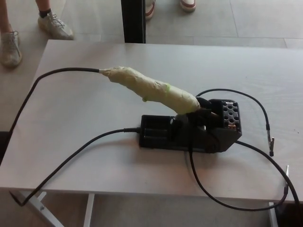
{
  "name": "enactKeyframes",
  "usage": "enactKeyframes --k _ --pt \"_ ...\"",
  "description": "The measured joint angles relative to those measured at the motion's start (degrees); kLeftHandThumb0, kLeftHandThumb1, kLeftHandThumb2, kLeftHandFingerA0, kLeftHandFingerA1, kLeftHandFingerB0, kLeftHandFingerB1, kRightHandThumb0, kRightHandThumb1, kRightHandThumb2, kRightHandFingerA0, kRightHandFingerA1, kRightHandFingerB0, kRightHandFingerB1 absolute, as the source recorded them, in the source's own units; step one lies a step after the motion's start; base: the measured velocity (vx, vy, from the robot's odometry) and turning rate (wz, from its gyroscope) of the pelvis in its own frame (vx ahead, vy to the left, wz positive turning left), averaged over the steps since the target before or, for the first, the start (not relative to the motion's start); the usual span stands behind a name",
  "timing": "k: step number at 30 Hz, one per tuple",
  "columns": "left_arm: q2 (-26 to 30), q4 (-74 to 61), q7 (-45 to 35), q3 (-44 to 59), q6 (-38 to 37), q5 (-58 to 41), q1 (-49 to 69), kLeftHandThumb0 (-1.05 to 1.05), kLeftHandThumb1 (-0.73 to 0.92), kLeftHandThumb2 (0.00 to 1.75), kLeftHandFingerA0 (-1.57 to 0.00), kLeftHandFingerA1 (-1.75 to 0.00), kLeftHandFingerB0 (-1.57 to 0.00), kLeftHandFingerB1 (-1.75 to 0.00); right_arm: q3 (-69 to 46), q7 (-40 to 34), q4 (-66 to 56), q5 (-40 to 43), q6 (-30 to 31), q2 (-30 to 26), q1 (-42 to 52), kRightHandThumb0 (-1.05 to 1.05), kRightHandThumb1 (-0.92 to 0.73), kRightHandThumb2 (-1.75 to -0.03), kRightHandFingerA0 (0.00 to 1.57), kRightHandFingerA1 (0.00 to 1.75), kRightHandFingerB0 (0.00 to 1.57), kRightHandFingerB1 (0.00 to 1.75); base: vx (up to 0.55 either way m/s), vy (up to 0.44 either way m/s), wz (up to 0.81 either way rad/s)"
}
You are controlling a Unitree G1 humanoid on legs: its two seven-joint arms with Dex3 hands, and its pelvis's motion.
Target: Use the left hand of the robot to grab the soldering gun kept on the middle of the table and pull it out of its base and keep it on the left side of the base
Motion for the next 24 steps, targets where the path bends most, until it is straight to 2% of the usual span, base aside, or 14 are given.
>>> enactKeyframes --k 2,3,4,5,6,7,9,12,19,20,21,22,23,24 --pt "0.1 -3.4 0.3 1.8 1.3 -1.3 -0.6 -0.58 0.7 0.6 -0.69 -0.91 -0.59 -0.71 -1.6 1.0 1.4 1.2 -0.3 -0.9 -0.5 -1.04 -0.46 -1.22 0.94 1.15 0.04 0.89 0.0 0.0 0.0" --pt "0.2 -5.3 0.6 2.2 2.0 -1.6 -1.5 -0.58 0.68 0.6 -0.72 -0.89 -0.62 -0.69 -2.0 1.3 1.9 1.5 -0.6 -1.2 -0.7 -1.05 -0.56 -0.88 0.97 1.27 0.0 1.46 0.0 0.0 0.07" --pt "0.2 -7.0 0.9 2.6 2.4 -2.0 -2.7 -0.6 0.66 0.6 -0.73 -0.83 -0.64 -0.65 -2.2 1.6 2.4 1.7 -0.7 -1.3 -0.9 -1.05 -0.6 -0.81 0.99 1.28 0.0 1.42 0.0 0.0 0.0" --pt "0.3 -8.8 1.2 2.9 2.8 -2.4 -4.1 -0.62 0.67 0.59 -0.76 -0.81 -0.68 -0.61 -2.4 1.9 2.6 2.0 -0.9 -1.3 -1.1 -1.04 -0.45 -1.22 0.93 1.14 0.07 0.92 0.0 0.0 0.0" --pt "0.4 -11.0 1.4 2.8 3.1 -2.7 -6.0 -0.67 0.5 0.91 -0.67 -0.81 -0.57 -0.69 -2.5 2.2 2.9 2.4 -1.1 -1.3 -1.3 -1.05 -0.61 -0.8 0.97 1.29 0.0 1.43 0.0 0.0 0.0" --pt "0.6 -12.7 1.4 2.4 3.2 -2.8 -7.4 -0.67 0.68 0.6 -0.68 -0.7 -0.62 -0.53 -2.5 2.3 3.1 2.5 -1.2 -1.3 -1.4 -1.05 -0.61 -0.8 0.97 1.29 0.0 1.42 0.0 0.0 0.0" --pt "1.3 -16.5 1.4 1.0 3.3 -2.8 -10.4 -0.67 0.68 0.6 -0.68 -0.7 -0.62 -0.53 -2.5 2.6 3.3 2.8 -1.3 -1.3 -1.6 -1.05 -0.61 -0.8 0.97 1.29 0.0 1.42 0.0 0.0 0.0" --pt "2.1 -22.7 1.3 -1.6 3.6 -2.7 -14.7 -0.42 0.75 0.61 -0.49 -0.46 -0.41 -0.39 -2.5 2.8 3.6 2.9 -1.4 -1.3 -1.6 -1.05 -0.62 -0.77 1.01 1.26 0.0 1.41 0.0 0.0 0.0" --pt "4.2 -36.4 -0.2 -10.2 5.7 -2.4 -25.4 -0.38 0.73 0.62 -0.42 -0.59 -0.37 -0.46 -2.4 3.1 4.5 3.1 -1.4 -1.3 -1.3 -1.05 -0.61 -0.8 1.0 1.26 0.0 1.41 0.0 0.0 0.0" --pt "4.6 -37.9 -0.6 -11.6 6.0 -2.3 -27.0 -0.41 0.72 0.6 -0.46 -0.58 -0.37 -0.45 -2.4 3.2 4.5 3.1 -1.4 -1.3 -1.2 -1.04 -0.47 -1.23 0.97 1.15 0.02 0.88 0.0 0.0 0.0" --pt "5.3 -40.0 -1.1 -13.7 6.6 -2.3 -29.3 -0.42 0.72 0.6 -0.47 -0.57 -0.37 -0.44 -2.4 3.3 4.5 3.2 -1.5 -1.3 -1.2 -1.04 -0.46 -1.22 0.93 1.13 0.04 0.89 0.0 0.0 0.0" --pt "6.0 -41.9 -1.7 -16.0 7.2 -2.1 -31.8 -0.44 0.7 0.6 -0.47 -0.59 -0.4 -0.46 -2.3 3.3 4.5 3.2 -1.6 -1.3 -1.1 -1.05 -0.63 -0.74 0.99 1.24 0.0 1.39 0.0 0.0 0.0" --pt "6.4 -43.2 -2.2 -17.9 7.5 -2.0 -33.9 -0.45 0.71 0.59 -0.46 -0.58 -0.4 -0.44 -2.3 3.3 4.5 3.3 -1.7 -1.3 -1.0 -1.05 -0.63 -0.74 1.01 1.22 0.03 1.39 0.0 0.0 0.0" --pt "6.5 -44.1 -2.6 -19.4 7.7 -2.0 -35.5 -0.45 0.71 0.59 -0.48 -0.58 -0.41 -0.45 -2.3 3.4 4.6 3.3 -1.7 -1.3 -1.0 -1.04 -0.45 -1.2 0.93 1.12 0.11 0.94 0.0 0.0 0.0"
